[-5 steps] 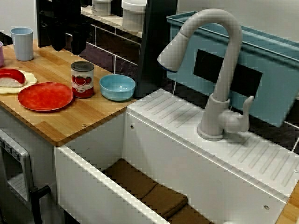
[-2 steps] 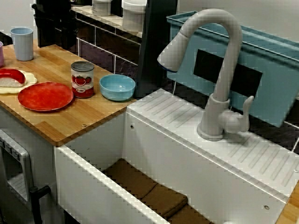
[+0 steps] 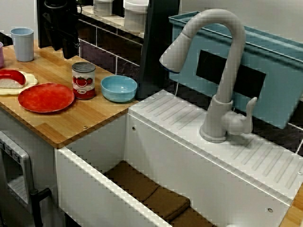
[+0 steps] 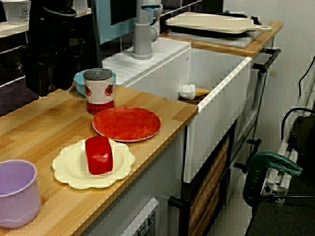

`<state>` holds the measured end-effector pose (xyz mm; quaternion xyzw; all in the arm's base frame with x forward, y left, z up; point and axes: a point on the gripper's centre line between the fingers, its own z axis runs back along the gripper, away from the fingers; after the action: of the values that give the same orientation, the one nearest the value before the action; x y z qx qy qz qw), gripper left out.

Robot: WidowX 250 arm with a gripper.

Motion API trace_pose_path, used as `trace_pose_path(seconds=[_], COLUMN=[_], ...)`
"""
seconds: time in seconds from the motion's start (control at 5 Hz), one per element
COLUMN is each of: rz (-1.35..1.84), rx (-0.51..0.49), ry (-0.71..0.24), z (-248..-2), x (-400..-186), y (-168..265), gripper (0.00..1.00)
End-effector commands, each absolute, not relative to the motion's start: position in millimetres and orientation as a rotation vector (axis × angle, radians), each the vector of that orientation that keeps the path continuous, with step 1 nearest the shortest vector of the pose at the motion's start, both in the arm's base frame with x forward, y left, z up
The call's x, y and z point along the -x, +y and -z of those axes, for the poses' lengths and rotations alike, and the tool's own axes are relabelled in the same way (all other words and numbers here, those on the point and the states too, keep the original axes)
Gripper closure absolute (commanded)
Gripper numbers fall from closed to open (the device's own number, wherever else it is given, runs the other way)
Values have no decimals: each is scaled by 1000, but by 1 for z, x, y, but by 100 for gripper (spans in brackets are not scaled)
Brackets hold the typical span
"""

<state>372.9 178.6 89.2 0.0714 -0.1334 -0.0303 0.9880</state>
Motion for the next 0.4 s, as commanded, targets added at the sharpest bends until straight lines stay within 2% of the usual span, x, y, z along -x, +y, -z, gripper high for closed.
trace_pose_path(seconds=[0.0,0.2], rz=[218,234], rx=[-130,-129], ry=[-270,-261], z=[-115,-112], x=[-385,-384], y=[182,179], gripper=[100,100])
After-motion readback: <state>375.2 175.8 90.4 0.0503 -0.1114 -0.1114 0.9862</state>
